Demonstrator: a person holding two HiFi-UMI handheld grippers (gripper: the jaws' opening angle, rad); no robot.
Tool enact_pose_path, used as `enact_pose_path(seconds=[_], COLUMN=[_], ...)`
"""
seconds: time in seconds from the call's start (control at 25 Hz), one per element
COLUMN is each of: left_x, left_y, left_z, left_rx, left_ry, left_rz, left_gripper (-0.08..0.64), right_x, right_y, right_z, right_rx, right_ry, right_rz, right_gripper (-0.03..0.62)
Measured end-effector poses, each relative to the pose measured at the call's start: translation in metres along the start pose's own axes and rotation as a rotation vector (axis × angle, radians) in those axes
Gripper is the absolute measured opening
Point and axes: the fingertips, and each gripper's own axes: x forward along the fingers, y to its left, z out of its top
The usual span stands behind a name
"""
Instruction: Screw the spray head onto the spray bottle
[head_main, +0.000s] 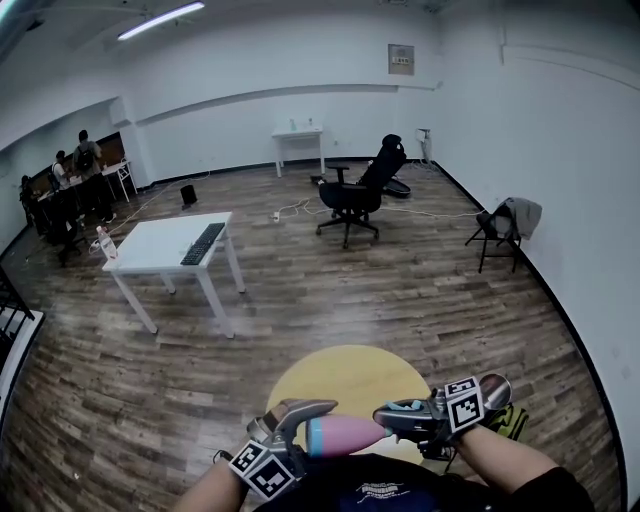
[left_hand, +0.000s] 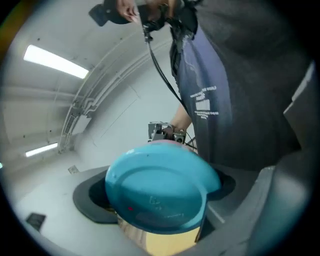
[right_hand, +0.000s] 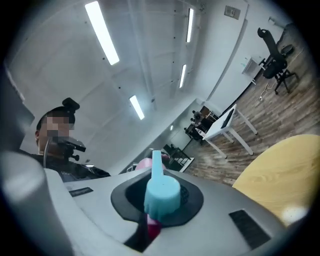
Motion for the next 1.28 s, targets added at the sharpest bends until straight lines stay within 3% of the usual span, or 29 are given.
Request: enact_pose_path(seconds=[0.08, 0.16, 0.24, 0.28, 0.36, 0.48, 0.64, 0.68, 0.8, 0.88, 0.96, 1.08, 1.12, 1.16, 1.2, 1.28], left_x=[-0.005, -0.014, -0.026, -0.034, -0.046, -0.045, -0.027, -0.024, -0.021, -0.019, -0.017, -0.015, -0.015, -0.015, -0.016, -0.019], left_y=[0.007, 0.02, 0.038, 0.046, 0.054, 0.051, 0.041, 0.041, 0.045, 0.043, 0.036, 0.035, 0.036, 0.036, 0.037, 0.041], left_z=[-0.001, 0.005, -0.001, -0.007, -0.016, -0.013, 0.002, 0.005, 0.011, 0.01, 0.0, -0.016, -0.019, -0.021, -0.02, -0.011], left_rx=[-0.15, -0.34, -0.553, -0.626, -0.68, -0.634, -0.546, -0.534, -0.495, -0.432, -0.322, -0.015, 0.076, 0.116, 0.084, -0.144], left_ry=[-0.095, -0.26, -0.364, -0.386, -0.399, -0.375, -0.356, -0.357, -0.365, -0.325, -0.192, 0.05, 0.102, 0.124, 0.105, -0.062], left_rz=[-0.025, -0.012, 0.054, 0.087, 0.125, 0.103, 0.049, 0.045, 0.047, 0.048, 0.063, 0.153, 0.17, 0.169, 0.147, 0.072], left_gripper=[0.505, 0.503, 0.505, 0.505, 0.505, 0.505, 0.505, 0.503, 0.503, 0.503, 0.505, 0.508, 0.509, 0.509, 0.509, 0.507], right_x=[0.005, 0.005, -0.005, -0.011, -0.017, -0.006, 0.016, 0.018, 0.016, 0.015, 0.014, 0.011, 0.01, 0.01, 0.011, 0.015], right_y=[0.006, 0.015, 0.02, 0.021, 0.023, 0.029, 0.025, 0.024, 0.024, 0.024, 0.024, 0.019, 0.017, 0.016, 0.017, 0.025], right_z=[0.004, 0.013, 0.023, 0.025, 0.021, 0.01, 0.002, 0.002, 0.008, 0.011, 0.014, 0.011, 0.008, 0.007, 0.006, 0.013], right_rx=[-0.058, -0.115, -0.12, -0.115, -0.105, -0.127, -0.197, -0.203, -0.191, -0.16, -0.102, 0.0, 0.032, 0.052, 0.05, -0.028], right_ry=[-0.002, -0.005, -0.017, -0.018, -0.004, 0.044, 0.109, 0.114, 0.099, 0.081, 0.067, 0.061, 0.055, 0.047, 0.038, 0.005], right_rz=[-0.004, 0.005, 0.026, 0.032, 0.042, 0.058, 0.008, 0.003, 0.022, 0.036, 0.052, 0.08, 0.091, 0.102, 0.111, 0.117], right_gripper=[0.035, 0.091, 0.194, 0.262, 0.352, 0.347, 0.231, 0.176, 0.173, 0.169, 0.164, 0.163, 0.163, 0.163, 0.163, 0.166])
